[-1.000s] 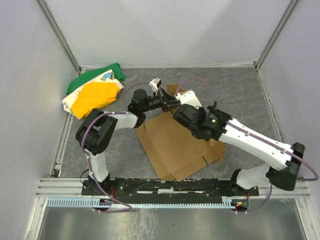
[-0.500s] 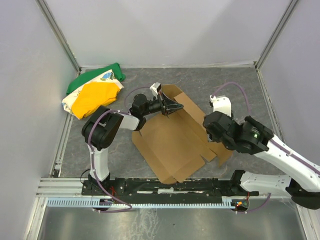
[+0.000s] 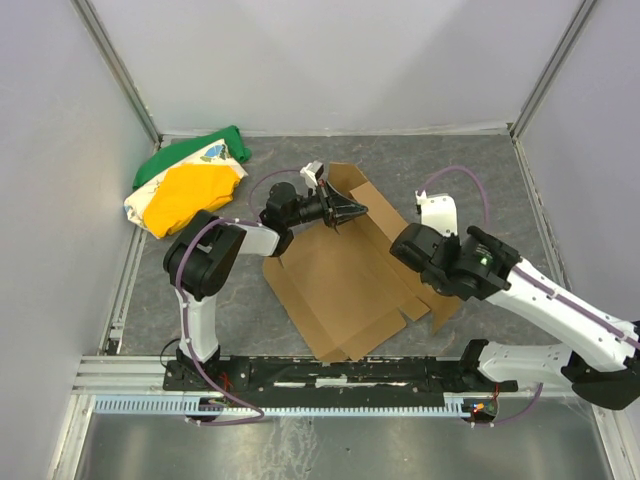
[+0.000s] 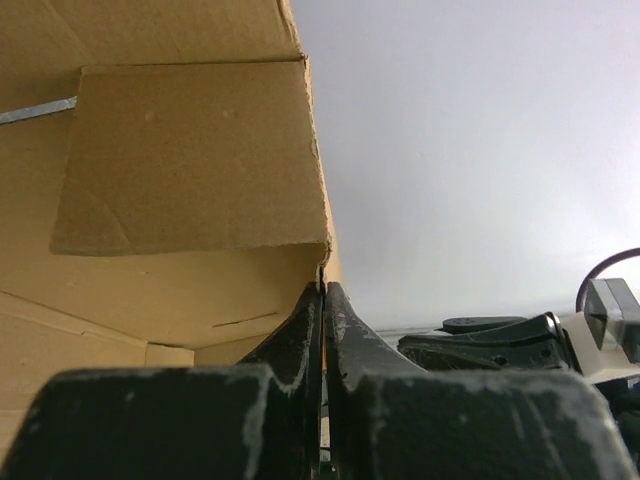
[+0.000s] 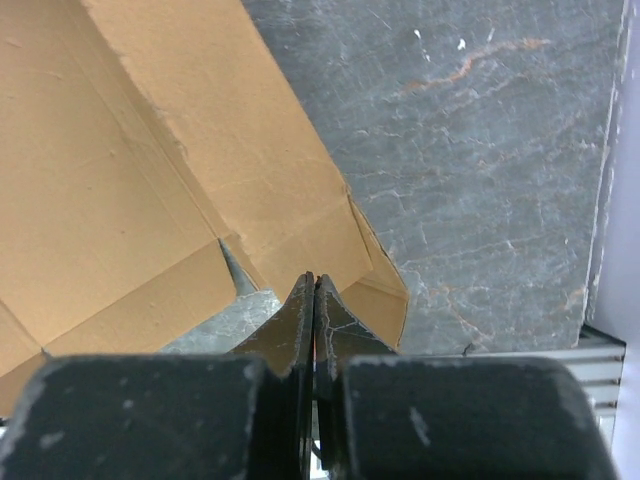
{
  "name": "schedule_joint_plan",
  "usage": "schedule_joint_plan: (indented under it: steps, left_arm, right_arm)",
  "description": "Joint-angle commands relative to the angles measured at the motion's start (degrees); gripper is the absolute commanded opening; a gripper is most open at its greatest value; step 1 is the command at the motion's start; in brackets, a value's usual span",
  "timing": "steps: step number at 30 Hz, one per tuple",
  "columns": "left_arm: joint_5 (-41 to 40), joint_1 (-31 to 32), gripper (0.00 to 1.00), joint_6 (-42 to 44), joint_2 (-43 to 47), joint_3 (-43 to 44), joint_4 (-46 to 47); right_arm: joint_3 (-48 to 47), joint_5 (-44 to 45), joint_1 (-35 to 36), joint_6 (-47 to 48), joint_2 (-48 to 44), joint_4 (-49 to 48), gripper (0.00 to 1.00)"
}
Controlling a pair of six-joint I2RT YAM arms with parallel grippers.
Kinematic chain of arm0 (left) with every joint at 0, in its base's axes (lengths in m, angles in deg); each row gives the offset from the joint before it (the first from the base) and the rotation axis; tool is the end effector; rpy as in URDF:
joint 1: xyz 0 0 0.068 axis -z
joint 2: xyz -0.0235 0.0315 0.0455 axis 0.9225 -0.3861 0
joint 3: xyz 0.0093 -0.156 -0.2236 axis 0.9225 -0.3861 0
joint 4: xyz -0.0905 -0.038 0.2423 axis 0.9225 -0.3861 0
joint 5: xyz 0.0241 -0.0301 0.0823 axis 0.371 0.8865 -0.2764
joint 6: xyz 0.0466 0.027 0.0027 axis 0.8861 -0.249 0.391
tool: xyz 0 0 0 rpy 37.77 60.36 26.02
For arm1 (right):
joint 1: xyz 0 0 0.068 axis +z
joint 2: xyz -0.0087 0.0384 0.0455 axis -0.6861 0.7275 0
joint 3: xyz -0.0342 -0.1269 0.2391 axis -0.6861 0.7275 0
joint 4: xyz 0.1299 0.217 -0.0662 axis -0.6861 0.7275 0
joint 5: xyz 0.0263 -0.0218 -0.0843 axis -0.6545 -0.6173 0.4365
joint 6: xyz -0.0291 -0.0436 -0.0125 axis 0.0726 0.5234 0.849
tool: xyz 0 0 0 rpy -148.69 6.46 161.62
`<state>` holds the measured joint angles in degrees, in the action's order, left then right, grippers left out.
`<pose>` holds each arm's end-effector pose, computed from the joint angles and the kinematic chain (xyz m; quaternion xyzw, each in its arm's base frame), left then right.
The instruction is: Fold the paper box
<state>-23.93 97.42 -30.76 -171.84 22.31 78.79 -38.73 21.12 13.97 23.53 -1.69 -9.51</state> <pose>0.3431 -0.2268 0.1870 -0.0584 0.6897 -0.7034 0.1614 0.1116 0.1310 0.3643 -0.0309 0.9201 -0.0617 0.3856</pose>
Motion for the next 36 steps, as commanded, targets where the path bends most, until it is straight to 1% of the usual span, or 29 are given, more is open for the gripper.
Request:
schedule_joint_plan:
  steps: [1, 5, 8, 11, 14, 16, 22, 25, 31, 36]
  left_arm:
    - [0.0, 0.0, 0.03, 1.0, 0.9, -1.0, 4.3]
    - [0.5, 0.0, 0.03, 0.4, 2.0, -2.2, 5.2]
    - [0.8, 0.1, 0.03, 0.6, 2.5, -3.3, 5.6]
    - [1.3, 0.0, 0.03, 0.4, 2.0, -3.8, 6.3]
    - [1.4, -0.1, 0.03, -1.5, 1.2, -4.1, 8.9]
    - [1.4, -0.1, 0.03, -1.7, 1.1, -4.1, 9.1]
    - [1.7, 0.0, 0.03, -1.9, 1.8, -4.0, 8.4]
    - [1.5, 0.0, 0.03, -1.5, 2.1, -3.9, 7.6]
    - [1.4, -0.1, 0.03, -2.0, 1.9, -4.1, 7.8]
    - [1.4, 0.0, 0.03, -2.2, 1.1, -4.2, 8.1]
  right_arm:
    - [0.3, 1.9, -1.1, -6.6, 1.3, 4.4, 0.01]
    - [4.5, 0.0, -1.8, -7.2, 1.2, 2.6, 0.01]
    - [8.6, -1.8, -3.1, -6.1, -1.5, -1.7, 0.01]
    - [13.5, -4.8, -5.6, -4.6, -5.9, -7.3, 0.01]
    - [16.9, -8.6, -9.1, -2.6, -8.3, -10.3, 0.01]
    - [18.2, -10.9, -10.4, -1.1, -7.9, -11.6, 0.01]
    - [20.7, -15.9, -10.8, 2.1, -4.3, -19.0, 0.01]
    - [20.8, -16.3, -10.9, 2.8, -3.7, -22.6, 0.01]
    - [21.3, -13.8, -11.2, 3.8, -3.6, -28.0, 0.01]
    - [25.0, -12.2, -11.2, 4.7, -6.6, -35.7, 0.01]
